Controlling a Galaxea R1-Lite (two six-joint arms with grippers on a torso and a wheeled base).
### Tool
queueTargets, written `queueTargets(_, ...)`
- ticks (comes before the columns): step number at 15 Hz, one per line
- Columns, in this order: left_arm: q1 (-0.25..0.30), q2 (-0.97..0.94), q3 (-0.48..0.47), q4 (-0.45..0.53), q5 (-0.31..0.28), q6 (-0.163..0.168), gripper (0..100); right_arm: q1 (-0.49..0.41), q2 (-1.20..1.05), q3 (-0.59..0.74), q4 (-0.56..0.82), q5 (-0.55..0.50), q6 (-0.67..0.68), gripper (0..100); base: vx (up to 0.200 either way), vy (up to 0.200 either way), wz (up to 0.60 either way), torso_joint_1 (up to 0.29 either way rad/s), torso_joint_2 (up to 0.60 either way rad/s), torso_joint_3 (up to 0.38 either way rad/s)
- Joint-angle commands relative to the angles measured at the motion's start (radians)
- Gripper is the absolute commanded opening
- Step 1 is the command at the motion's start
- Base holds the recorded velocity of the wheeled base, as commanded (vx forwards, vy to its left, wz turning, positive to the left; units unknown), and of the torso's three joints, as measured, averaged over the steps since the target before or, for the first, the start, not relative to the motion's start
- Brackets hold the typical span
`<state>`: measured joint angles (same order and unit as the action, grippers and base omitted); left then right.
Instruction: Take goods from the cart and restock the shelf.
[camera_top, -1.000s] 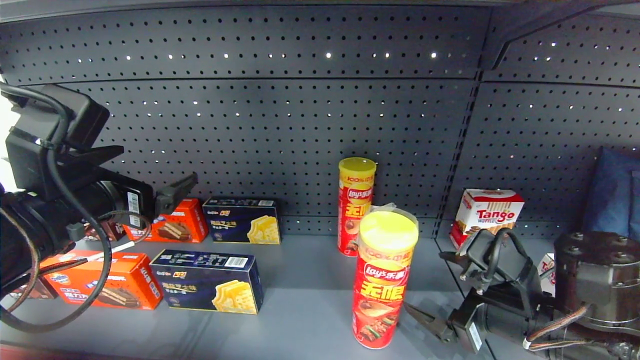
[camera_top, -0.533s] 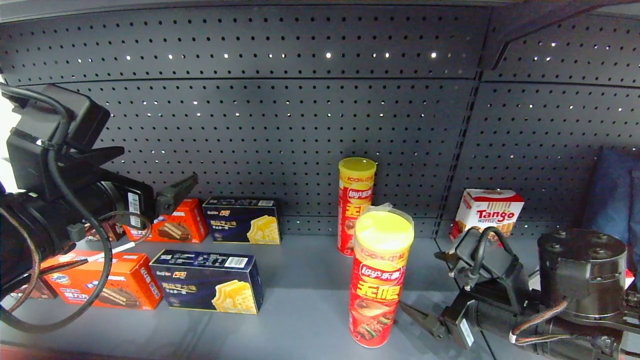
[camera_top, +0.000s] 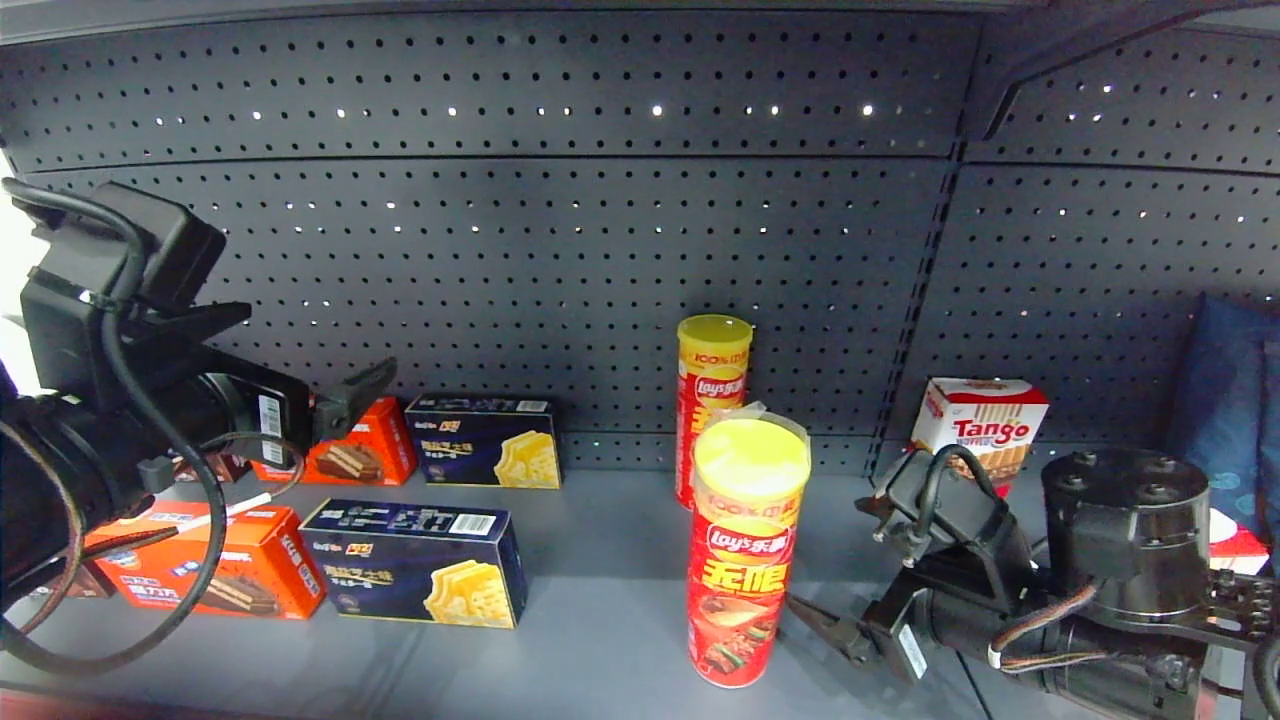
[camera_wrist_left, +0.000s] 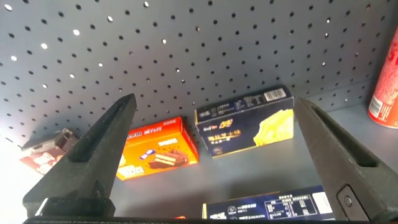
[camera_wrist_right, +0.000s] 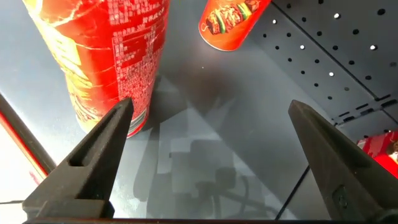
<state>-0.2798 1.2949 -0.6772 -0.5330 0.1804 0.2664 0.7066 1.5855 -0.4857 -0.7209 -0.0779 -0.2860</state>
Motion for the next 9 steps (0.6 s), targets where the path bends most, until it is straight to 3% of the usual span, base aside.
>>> queueTargets(1, -0.001, 0.0, 0.007, -0.001, 0.001, 0.001, 100, -0.002, -0.006, 0.006, 0.0, 0.0, 0.001, 100, 0.0, 0.0, 0.0, 0.0, 0.0, 0.0)
queueTargets(9, -0.001, 0.0, 0.007, -0.001, 0.001, 0.002, 100, 0.002, -0.012, -0.01, 0.001, -0.002, -0.001, 100, 0.0, 0.0, 0.0, 0.0, 0.0, 0.0)
